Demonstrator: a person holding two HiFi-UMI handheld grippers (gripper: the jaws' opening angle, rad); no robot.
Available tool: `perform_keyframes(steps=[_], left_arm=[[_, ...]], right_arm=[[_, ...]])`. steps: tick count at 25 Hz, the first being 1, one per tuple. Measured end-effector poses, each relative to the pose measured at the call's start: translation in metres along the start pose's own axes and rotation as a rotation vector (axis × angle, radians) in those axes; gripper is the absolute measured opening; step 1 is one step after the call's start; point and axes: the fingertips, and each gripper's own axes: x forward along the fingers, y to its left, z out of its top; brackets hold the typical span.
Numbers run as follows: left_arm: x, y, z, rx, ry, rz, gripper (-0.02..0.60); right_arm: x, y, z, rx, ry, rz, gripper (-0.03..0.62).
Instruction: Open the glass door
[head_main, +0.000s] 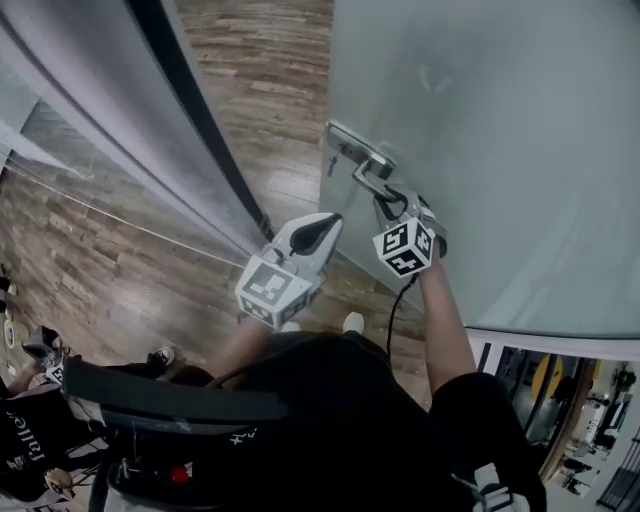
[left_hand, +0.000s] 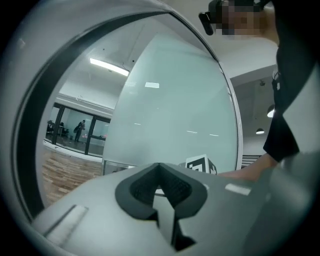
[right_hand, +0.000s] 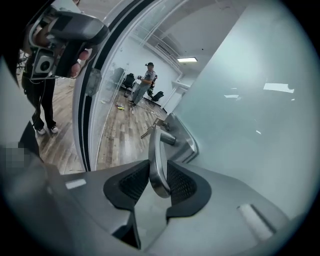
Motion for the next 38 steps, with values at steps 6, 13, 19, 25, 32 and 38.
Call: perform_keyframes(steps=[6,13,19,25,32,38], left_arm=[[0.039,-0.009,0.01,0.011,-0.003,0.038,0.0],[0.081,-0.02,0.011,0.025,-0.019,0.101,-0.001],[0.107,-0.031,0.008,0.019,0.002,0.121,0.0],[0.129,-0.026,0.004,0.018,0.014,0.118,0.0],[0.179,-0.008,0.004,0.006,0.019,0.076,0.0],[0.231,0.013,0.01,-0.013,0.034,0.022,0.0]], right_arm=[[0.008,-0.03,0.0,0.026,-0.033,0.041,0.104],[0.036,-0.063,-0.006,0.053,-0.069,0.085,0.09],[0.054,-0.101,-0.016,0.098,-0.048,0.053,0.086],[0.072,-0.137,-0.034,0.138,-0.016,0.015,0.083],[0.086,-0.184,-0.057,0.191,0.01,-0.035,0.083],[0.089,-0.221,-0.087,0.25,0.048,-0.081,0.084]])
